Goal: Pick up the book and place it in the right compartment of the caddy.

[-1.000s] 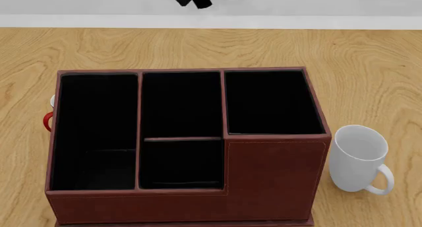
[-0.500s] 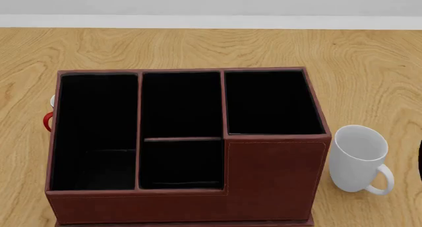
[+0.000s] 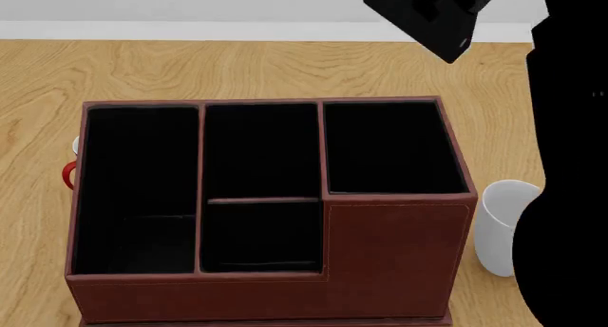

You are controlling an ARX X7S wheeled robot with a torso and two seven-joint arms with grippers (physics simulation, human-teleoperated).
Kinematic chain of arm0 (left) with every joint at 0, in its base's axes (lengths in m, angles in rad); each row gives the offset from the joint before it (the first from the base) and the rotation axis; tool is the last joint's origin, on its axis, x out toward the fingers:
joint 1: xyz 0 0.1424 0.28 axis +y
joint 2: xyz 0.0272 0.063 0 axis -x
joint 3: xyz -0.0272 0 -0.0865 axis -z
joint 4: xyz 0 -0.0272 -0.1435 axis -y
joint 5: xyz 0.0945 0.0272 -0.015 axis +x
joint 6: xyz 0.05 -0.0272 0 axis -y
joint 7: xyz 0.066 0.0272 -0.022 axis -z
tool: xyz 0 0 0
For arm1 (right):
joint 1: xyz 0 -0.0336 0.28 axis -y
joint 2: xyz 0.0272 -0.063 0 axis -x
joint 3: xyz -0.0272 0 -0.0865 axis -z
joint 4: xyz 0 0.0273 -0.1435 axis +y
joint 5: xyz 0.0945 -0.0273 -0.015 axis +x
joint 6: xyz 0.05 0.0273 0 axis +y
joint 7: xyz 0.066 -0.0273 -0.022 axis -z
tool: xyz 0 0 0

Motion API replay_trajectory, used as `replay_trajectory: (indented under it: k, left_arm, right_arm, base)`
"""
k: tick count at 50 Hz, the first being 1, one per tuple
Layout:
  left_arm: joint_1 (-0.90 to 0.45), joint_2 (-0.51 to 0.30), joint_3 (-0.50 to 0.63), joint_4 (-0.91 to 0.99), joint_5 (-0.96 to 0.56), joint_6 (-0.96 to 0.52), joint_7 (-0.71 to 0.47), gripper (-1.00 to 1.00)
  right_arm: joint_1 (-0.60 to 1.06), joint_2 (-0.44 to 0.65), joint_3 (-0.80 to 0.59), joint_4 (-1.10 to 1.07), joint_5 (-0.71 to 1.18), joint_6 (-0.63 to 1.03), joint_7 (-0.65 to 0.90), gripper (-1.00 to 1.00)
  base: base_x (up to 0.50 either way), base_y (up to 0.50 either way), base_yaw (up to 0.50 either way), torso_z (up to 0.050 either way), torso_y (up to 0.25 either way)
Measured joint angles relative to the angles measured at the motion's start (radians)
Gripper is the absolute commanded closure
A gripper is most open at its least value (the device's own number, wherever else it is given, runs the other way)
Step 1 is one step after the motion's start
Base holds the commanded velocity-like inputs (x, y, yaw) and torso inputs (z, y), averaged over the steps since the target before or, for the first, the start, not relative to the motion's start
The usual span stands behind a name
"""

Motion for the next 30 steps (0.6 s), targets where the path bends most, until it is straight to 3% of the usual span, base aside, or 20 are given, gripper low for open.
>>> replay_trajectory:
  k: [30]
  left_arm:
    - [0.024, -0.016, -0.009, 0.008, -0.008, 0.009, -0.015, -1.0]
  right_arm:
    - [-0.155, -0.02, 0.101, 0.002, -0.083, -0.026, 0.015, 1.0]
  base:
    - [0.0, 0.0, 0.0, 0.0, 0.002]
